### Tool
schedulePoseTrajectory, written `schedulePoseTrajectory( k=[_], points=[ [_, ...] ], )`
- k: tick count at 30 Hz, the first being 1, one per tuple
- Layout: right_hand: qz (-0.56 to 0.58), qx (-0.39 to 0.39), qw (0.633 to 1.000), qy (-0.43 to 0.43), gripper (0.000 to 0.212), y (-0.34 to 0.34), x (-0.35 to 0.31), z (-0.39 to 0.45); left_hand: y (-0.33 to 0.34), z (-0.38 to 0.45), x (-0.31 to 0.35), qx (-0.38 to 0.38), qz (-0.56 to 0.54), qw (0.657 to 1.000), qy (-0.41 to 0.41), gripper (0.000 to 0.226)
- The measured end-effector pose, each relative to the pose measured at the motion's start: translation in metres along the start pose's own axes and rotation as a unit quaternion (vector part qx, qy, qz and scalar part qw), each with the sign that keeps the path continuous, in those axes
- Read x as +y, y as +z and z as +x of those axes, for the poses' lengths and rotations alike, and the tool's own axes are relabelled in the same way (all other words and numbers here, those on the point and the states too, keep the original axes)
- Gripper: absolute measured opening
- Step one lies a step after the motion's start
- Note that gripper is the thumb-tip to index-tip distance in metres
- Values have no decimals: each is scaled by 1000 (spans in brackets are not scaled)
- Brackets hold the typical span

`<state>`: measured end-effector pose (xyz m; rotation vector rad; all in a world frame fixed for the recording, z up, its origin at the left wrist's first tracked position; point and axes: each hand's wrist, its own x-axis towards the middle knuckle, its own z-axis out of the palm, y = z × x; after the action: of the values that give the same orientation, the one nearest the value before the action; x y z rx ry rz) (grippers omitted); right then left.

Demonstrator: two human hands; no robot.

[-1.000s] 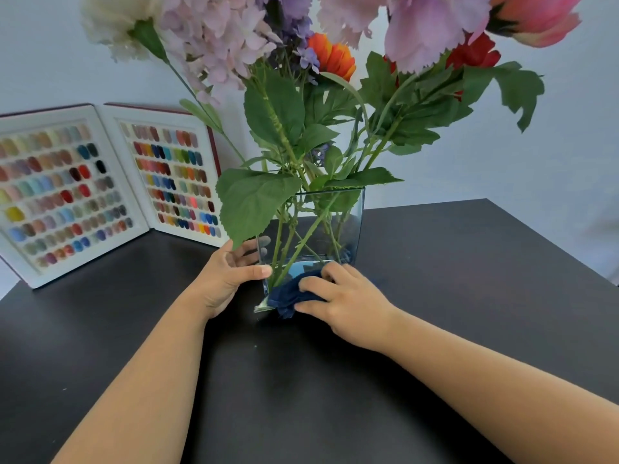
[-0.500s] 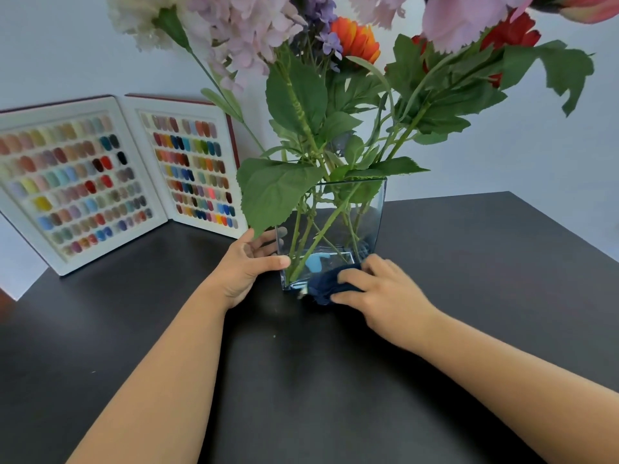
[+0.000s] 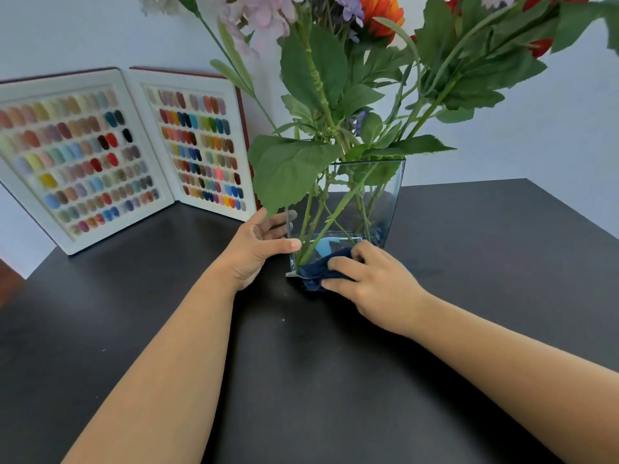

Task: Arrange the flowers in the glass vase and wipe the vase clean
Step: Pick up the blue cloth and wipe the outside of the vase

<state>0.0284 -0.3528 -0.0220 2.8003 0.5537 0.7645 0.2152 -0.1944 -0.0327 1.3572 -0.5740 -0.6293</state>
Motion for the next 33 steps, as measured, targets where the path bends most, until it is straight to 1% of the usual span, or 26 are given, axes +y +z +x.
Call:
schedulePoseTrajectory(
  k=[2, 4, 8, 11, 16, 20, 22, 24, 27, 28, 31, 33],
  points=[
    [6, -16, 1000, -1, 30, 0, -11, 15, 1, 0, -1, 0, 0, 1000, 2, 111],
    [6, -35, 999, 7, 30, 1, -19, 25, 0, -1, -1, -9, 5, 1000, 6, 105],
    [18, -38, 999, 23, 33, 1, -22, 26, -1, -2, 0, -15, 9, 1000, 17, 80],
    [37, -36, 998, 33, 38, -3, -11, 12, 0, -3, 0, -16, 0, 1000, 19, 82],
    [34, -51, 996, 67, 43, -12, 21, -22, 0, -3, 1, -24, 1, 999, 24, 85],
    [30, -53, 994, 90, 37, -22, 34, -41, -2, -2, -1, -32, -1, 999, 27, 82],
    [25, -50, 995, 87, 35, -31, 38, -45, -2, -1, -2, -34, -4, 999, 29, 84],
    [26, -28, 997, 72, 35, -45, 41, -45, -2, -1, -3, -31, -6, 999, 31, 87],
    [24, 63, 997, 36, 30, -69, 41, -27, -3, 0, -4, -38, -6, 999, 35, 92],
    [17, 99, 995, 21, 29, -75, 39, -16, -4, 0, -4, -45, -6, 998, 36, 100],
    [-2, 188, 982, -13, 32, -85, 31, 23, -4, -3, -2, -53, -27, 998, 23, 136],
    [-29, 219, 975, -26, 32, -83, 25, 48, -4, -6, 0, -56, -25, 998, 28, 139]
  ],
)
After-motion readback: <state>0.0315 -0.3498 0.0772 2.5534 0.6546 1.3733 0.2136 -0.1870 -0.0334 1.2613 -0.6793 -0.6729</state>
